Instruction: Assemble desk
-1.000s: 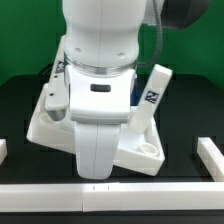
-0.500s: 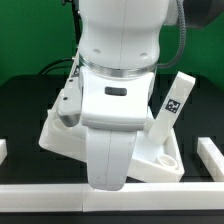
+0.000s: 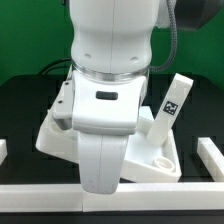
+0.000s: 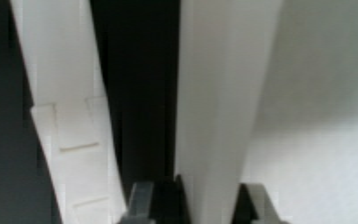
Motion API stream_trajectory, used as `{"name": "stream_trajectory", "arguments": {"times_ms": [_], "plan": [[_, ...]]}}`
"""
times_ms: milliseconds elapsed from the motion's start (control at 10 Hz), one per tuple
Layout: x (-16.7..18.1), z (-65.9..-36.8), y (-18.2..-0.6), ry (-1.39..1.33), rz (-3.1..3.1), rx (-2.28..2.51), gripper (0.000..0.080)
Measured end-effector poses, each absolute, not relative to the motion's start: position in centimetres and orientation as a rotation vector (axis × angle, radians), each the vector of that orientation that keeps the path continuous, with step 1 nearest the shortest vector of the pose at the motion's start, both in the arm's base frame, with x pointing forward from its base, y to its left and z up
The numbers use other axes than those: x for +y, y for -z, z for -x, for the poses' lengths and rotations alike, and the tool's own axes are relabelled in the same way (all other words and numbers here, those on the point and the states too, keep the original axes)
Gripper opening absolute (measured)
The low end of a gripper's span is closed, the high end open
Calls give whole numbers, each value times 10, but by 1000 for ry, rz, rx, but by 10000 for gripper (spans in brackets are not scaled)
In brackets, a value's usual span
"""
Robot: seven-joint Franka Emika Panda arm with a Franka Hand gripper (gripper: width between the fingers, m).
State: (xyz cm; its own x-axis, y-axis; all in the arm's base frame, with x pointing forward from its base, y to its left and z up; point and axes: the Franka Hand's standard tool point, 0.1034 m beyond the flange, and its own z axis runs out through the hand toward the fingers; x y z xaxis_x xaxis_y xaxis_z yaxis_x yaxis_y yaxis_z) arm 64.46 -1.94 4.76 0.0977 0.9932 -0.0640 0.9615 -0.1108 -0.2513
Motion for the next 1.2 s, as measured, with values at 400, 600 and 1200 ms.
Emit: {"name": "stream_trajectory", "arguments": {"times_ms": [400,600,1200], "plan": [[13,-649,-41,-309,2255,-1934,64],[24,-657,-38,-301,2279,-1908,64],[23,-658,-37,-335,2271,-1942,256]]}}
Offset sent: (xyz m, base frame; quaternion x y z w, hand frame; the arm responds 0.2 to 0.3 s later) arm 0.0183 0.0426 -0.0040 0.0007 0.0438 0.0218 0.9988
